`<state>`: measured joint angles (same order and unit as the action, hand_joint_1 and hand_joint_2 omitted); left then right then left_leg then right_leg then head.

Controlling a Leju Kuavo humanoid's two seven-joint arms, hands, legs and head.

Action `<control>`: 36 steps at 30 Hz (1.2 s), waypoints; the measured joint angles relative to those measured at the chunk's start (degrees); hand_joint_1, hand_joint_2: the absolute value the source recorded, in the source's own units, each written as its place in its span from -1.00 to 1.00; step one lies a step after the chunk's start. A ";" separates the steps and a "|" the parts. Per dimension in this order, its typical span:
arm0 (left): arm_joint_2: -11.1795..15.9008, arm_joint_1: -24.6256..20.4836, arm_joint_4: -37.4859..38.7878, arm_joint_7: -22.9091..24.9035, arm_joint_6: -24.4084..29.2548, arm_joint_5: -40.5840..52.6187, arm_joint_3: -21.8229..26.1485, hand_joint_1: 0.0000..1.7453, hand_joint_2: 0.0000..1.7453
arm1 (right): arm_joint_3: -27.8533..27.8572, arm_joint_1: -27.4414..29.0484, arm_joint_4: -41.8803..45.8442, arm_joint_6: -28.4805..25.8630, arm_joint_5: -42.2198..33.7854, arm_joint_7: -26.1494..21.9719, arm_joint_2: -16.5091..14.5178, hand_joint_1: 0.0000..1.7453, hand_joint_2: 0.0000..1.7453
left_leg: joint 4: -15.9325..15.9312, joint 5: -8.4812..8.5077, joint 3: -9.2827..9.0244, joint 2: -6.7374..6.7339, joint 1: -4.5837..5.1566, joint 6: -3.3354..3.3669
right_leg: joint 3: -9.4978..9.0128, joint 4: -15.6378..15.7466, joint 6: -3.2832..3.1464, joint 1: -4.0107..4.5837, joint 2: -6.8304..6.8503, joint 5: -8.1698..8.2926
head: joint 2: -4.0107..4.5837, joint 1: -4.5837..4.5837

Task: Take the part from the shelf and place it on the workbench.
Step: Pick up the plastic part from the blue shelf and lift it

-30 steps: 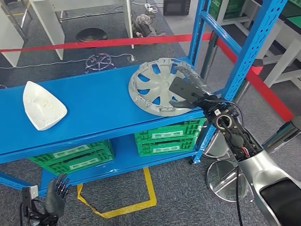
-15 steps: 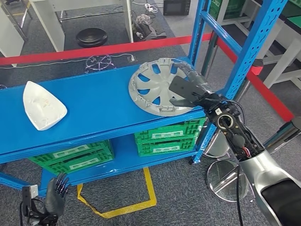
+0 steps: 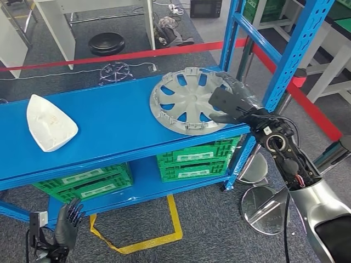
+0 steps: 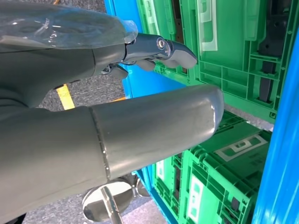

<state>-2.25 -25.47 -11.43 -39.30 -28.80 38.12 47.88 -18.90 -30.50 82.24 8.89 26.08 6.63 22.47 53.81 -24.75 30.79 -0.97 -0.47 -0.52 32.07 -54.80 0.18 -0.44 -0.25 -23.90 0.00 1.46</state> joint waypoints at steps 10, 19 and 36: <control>0.17 0.08 -0.01 1.14 1.60 -1.79 -0.95 -1.00 -1.00 | 2.47 2.43 1.46 1.98 0.04 2.39 2.62 -1.00 1.00 | 0.00 0.00 0.02 0.01 0.01 0.00 | 0.00 0.00 0.00 0.00 0.01 0.00 | 0.00 -0.01; 0.40 0.69 -0.01 2.40 1.52 -2.14 -1.19 -1.00 -1.00 | 4.09 5.45 1.27 4.76 -0.01 5.18 5.67 -1.00 1.00 | 0.00 -0.01 0.06 0.02 0.01 0.00 | 0.04 0.02 0.00 -0.02 0.01 0.00 | 0.00 -0.01; 2.57 1.24 -0.15 5.02 3.03 -6.95 -2.16 -1.00 -1.00 | 3.28 8.72 -2.80 3.67 4.02 0.28 6.35 -1.00 1.00 | -0.04 0.00 0.17 0.01 -0.02 0.00 | 0.06 -0.03 0.00 0.00 0.03 0.00 | 0.00 -0.02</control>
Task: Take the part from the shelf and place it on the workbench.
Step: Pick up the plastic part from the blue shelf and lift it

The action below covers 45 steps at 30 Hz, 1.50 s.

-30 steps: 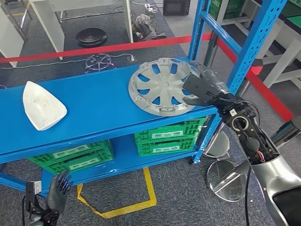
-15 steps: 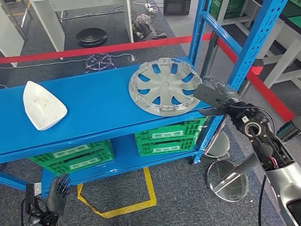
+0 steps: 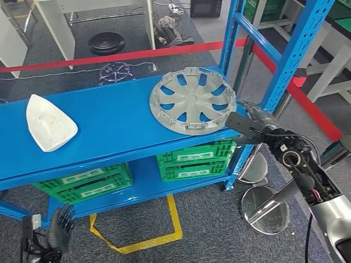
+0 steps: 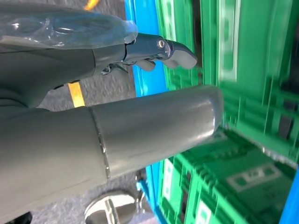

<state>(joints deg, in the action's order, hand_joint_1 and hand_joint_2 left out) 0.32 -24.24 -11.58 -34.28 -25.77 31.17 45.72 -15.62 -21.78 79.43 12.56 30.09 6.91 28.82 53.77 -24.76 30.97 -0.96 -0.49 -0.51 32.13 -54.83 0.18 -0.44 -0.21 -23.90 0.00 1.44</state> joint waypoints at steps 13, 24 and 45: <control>2.86 1.22 -0.31 1.05 0.36 -2.80 -1.14 -1.00 -1.00 | -7.24 -11.68 -12.28 0.59 6.23 -7.91 -1.32 -1.00 1.00 | 0.01 0.03 0.03 0.10 0.05 0.02 | 0.02 0.00 0.02 0.00 0.03 0.02 | 0.00 0.01; 2.58 1.19 -0.31 0.80 1.04 -4.29 -1.60 -1.00 -1.00 | -9.54 -15.21 -15.89 1.67 7.79 -10.55 -1.87 -1.00 1.00 | 0.01 0.03 0.04 0.07 0.08 0.02 | 0.02 -0.01 0.03 -0.01 0.03 0.03 | 0.00 0.01; 3.09 1.22 -0.66 0.61 1.95 -8.17 -3.56 -1.00 -1.00 | -20.98 -27.07 -38.39 2.01 9.40 -18.84 -10.28 -1.00 1.00 | 0.01 0.07 0.06 0.15 0.00 -0.03 | 0.06 -0.02 0.01 0.01 0.10 0.03 | 0.00 0.01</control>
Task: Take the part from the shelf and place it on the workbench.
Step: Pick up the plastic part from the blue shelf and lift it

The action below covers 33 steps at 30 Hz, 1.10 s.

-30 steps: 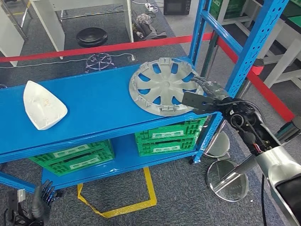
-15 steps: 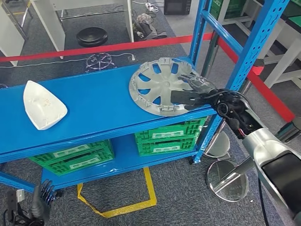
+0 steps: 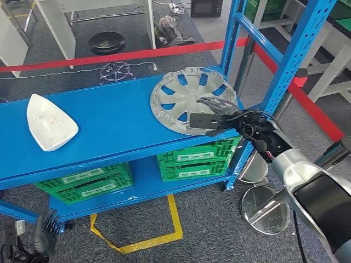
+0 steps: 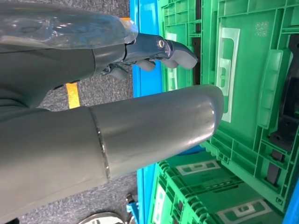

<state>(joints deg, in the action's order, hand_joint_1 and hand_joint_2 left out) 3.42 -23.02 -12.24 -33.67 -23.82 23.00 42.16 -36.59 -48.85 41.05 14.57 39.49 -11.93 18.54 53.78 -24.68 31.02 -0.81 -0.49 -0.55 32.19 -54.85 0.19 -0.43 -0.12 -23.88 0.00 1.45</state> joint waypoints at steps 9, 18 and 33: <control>0.25 0.31 0.00 0.00 0.22 -1.57 -1.36 -1.00 -1.00 | -1.49 0.57 -0.08 0.72 -0.99 1.32 -2.69 -1.00 1.00 | 0.00 0.00 0.00 0.01 0.00 0.00 | 0.00 0.00 0.00 0.00 -0.01 0.00 | 0.00 0.01; 0.52 0.46 0.00 0.16 0.22 -3.05 -3.43 -1.00 -1.00 | -3.36 0.58 -2.78 -1.46 1.62 0.82 -3.11 -1.00 1.00 | 0.01 0.00 0.00 0.01 0.01 0.00 | 0.00 0.01 0.00 -0.01 0.00 0.00 | 0.00 0.01; 1.31 1.19 -0.02 0.38 0.22 -4.13 -5.58 -1.00 -1.00 | -5.14 0.83 -6.89 -1.29 2.84 1.27 -1.96 -1.00 1.00 | 0.02 0.00 -0.01 -0.03 0.02 0.00 | 0.04 0.02 0.00 -0.01 -0.06 0.00 | 0.00 0.01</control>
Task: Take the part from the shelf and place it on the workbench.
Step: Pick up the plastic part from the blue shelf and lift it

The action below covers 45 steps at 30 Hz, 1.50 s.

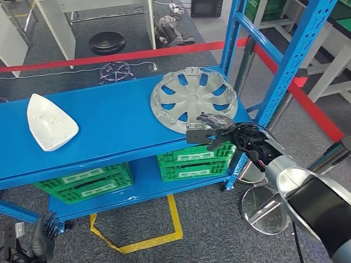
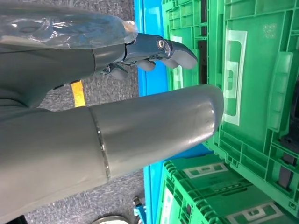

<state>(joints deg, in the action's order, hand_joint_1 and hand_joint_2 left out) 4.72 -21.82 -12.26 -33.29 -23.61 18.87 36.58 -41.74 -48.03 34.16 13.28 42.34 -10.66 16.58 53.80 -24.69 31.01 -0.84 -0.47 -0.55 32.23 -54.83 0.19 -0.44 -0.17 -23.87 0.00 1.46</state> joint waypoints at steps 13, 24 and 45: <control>0.37 0.05 -0.13 0.07 -0.16 -0.95 -1.40 -1.00 -1.00 | -0.54 -0.03 -1.96 -1.27 2.23 0.14 1.86 -1.00 1.00 | 0.01 0.00 -0.01 -0.02 0.00 0.00 | -0.01 0.01 0.00 0.00 -0.04 0.00 | 0.00 0.00; 0.37 0.06 -0.30 0.07 -0.16 -1.15 -1.50 -1.00 -1.00 | -0.55 -0.22 -2.86 -1.62 2.34 0.03 2.45 -1.00 1.00 | 0.02 0.00 -0.01 -0.02 0.00 0.00 | -0.01 0.01 0.00 0.00 -0.04 0.00 | 0.00 -0.01; 0.98 0.47 -0.46 0.24 0.75 -5.47 -4.71 -1.00 -1.00 | -1.38 -3.59 -8.86 -10.76 11.23 -1.16 3.82 -1.00 1.00 | 0.01 0.00 0.01 -0.05 -0.01 0.00 | -0.01 -0.01 -0.01 0.00 -0.02 0.01 | 0.00 0.01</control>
<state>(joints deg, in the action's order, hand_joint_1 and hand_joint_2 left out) 5.70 -21.36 -12.72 -33.05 -22.85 13.40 31.86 -43.11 -51.62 25.30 2.52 53.57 -11.82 20.40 53.80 -24.69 31.02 -0.88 -0.48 -0.55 32.21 -54.84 0.19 -0.44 -0.19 -23.86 0.00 1.46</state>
